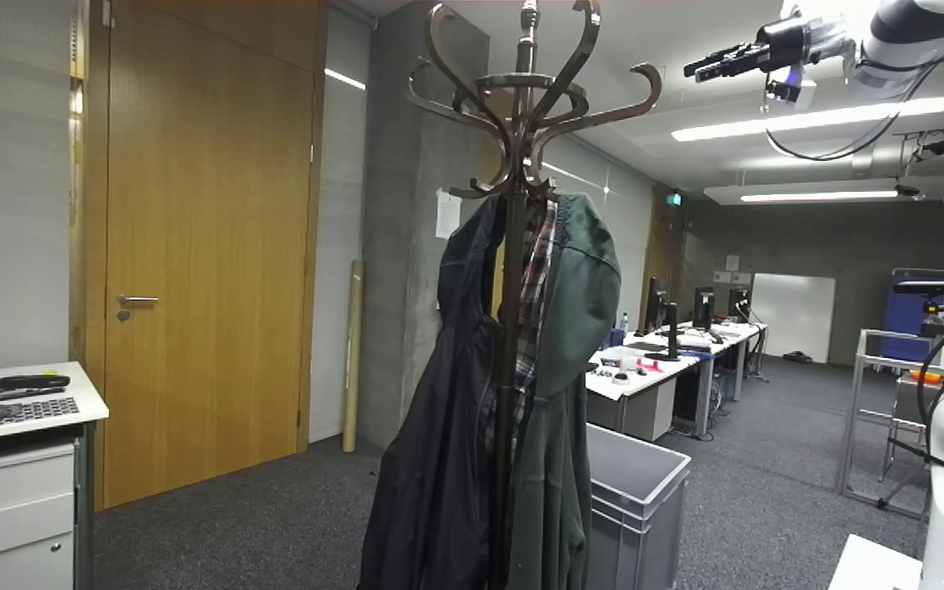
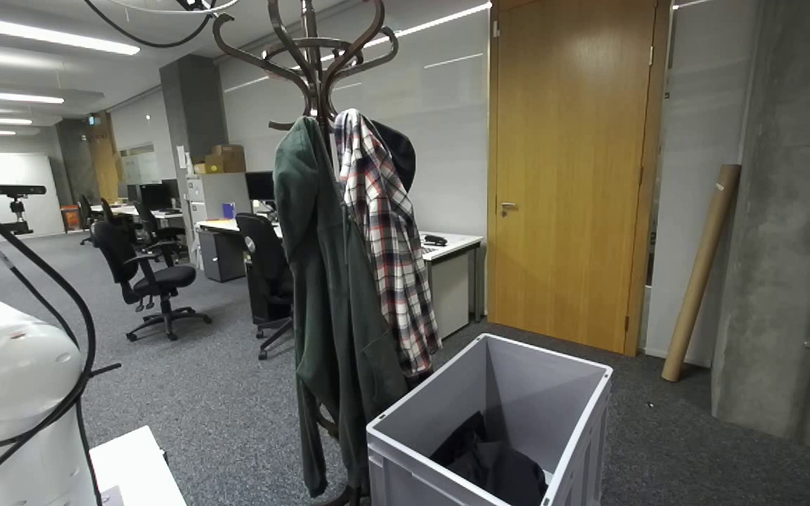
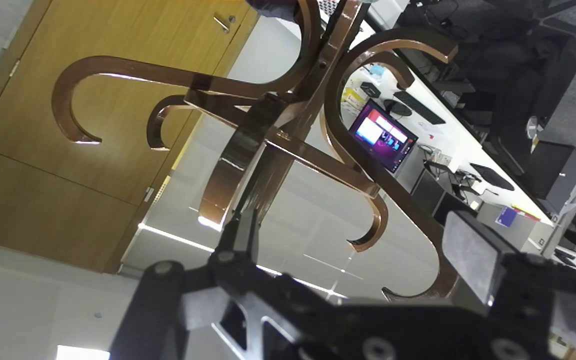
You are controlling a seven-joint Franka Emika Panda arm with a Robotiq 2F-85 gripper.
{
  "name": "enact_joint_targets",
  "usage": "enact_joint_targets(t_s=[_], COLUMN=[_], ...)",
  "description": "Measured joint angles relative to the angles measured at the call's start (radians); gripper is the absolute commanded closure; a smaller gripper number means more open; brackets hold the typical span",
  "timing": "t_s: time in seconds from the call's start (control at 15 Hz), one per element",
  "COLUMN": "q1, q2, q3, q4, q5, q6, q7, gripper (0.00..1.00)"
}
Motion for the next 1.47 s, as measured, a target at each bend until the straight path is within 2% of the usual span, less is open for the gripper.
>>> enact_joint_targets(t_s=[0.53,0.8,1.13,1.47], q1=[0.002,-0.001,-0.002,-0.002], q2=[0.001,-0.013,-0.060,-0.105], q3=[-0.004,-0.035,-0.079,-0.094], q4=[-0.003,-0.019,-0.069,-0.143], q5=[-0.037,-0.057,-0.074,-0.077], q6=[-0.001,-0.001,-0.001,0.006], q7=[-0.005,-0.005,-0.005,-0.005], gripper=[0.00,0.00,0.00,0.00])
